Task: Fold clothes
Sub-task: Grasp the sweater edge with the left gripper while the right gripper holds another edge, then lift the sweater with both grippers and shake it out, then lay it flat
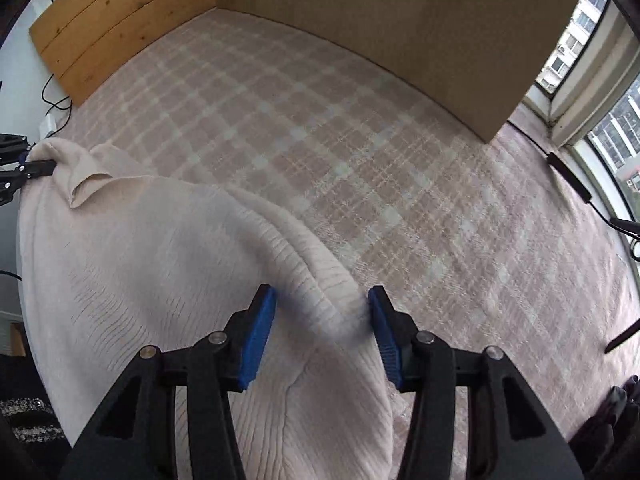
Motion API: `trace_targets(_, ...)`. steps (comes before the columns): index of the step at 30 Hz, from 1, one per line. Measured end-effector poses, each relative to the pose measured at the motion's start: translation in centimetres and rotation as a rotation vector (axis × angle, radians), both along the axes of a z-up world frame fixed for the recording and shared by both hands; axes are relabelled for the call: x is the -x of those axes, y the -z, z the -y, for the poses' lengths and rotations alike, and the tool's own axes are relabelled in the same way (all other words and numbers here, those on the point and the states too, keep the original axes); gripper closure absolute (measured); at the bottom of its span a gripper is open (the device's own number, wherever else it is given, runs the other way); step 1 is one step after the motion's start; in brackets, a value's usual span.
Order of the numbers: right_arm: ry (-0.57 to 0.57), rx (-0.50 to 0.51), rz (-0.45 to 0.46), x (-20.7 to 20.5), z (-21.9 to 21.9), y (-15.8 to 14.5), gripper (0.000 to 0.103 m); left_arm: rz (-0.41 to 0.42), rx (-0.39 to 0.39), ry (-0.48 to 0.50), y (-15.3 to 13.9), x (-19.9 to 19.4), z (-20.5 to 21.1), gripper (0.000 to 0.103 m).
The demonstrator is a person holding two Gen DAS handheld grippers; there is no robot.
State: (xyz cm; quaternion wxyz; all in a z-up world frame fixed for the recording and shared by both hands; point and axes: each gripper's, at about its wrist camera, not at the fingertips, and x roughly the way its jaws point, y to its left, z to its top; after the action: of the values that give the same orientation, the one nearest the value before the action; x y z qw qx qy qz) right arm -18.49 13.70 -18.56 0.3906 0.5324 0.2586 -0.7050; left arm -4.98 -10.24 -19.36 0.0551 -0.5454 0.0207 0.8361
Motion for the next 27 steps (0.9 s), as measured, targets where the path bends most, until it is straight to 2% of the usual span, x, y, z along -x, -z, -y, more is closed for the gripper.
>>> trace_targets(1, -0.001, 0.013, 0.011, 0.1, -0.1, -0.2, 0.094, -0.007, 0.016, -0.015, 0.0, 0.3, 0.2, 0.076)
trace_targets(4, 0.034, 0.084, 0.039, 1.0, -1.5, -1.5, 0.093, -0.029, 0.067, -0.045, 0.0, 1.5, 1.0, 0.071)
trace_targets(5, 0.074, 0.119, 0.046, 1.7, -2.5, -2.1, 0.093, -0.032, 0.052, -0.032, 0.0, 1.8, 1.2, 0.071)
trace_targets(8, 0.137, 0.170, 0.059, 2.6, -5.0, -3.2, 0.093, -0.015, 0.016, 0.036, 0.3, 2.5, 1.4, 0.059)
trace_targets(12, 0.124, 0.158, 0.044, 1.9, -5.8, -3.4, 0.093, 0.029, 0.016, 0.097, 1.6, 3.7, 1.3, 0.055)
trace_targets(18, 0.123, 0.147, 0.038, 1.1, -5.3, -2.6, 0.093, 0.083, -0.051, 0.144, 2.8, 3.6, 1.2, 0.056)
trace_targets(20, 0.131, 0.145, 0.043, 1.1, -5.2, -2.4, 0.093, 0.095, -0.082, 0.139, 3.3, 3.5, 1.5, 0.060)
trace_targets(22, 0.137, 0.143, 0.044, 1.0, -5.2, -2.2, 0.093, 0.103, -0.129, 0.133, 3.3, 3.2, 1.6, 0.076)
trace_targets(24, 0.139, 0.146, 0.040, 0.8, -5.3, -2.4, 0.093, 0.109, -0.165, 0.128, 3.2, 2.7, 1.6, 0.081)
trace_targets(26, 0.138, 0.151, 0.033, 0.5, -5.4, -2.6, 0.093, 0.094, -0.160, 0.123, 2.9, 2.0, 1.3, 0.086)
trace_targets(27, 0.140, 0.153, 0.026, 0.3, -5.4, -2.8, 0.093, 0.086, -0.156, 0.121, 2.8, 1.7, 1.2, 0.097)
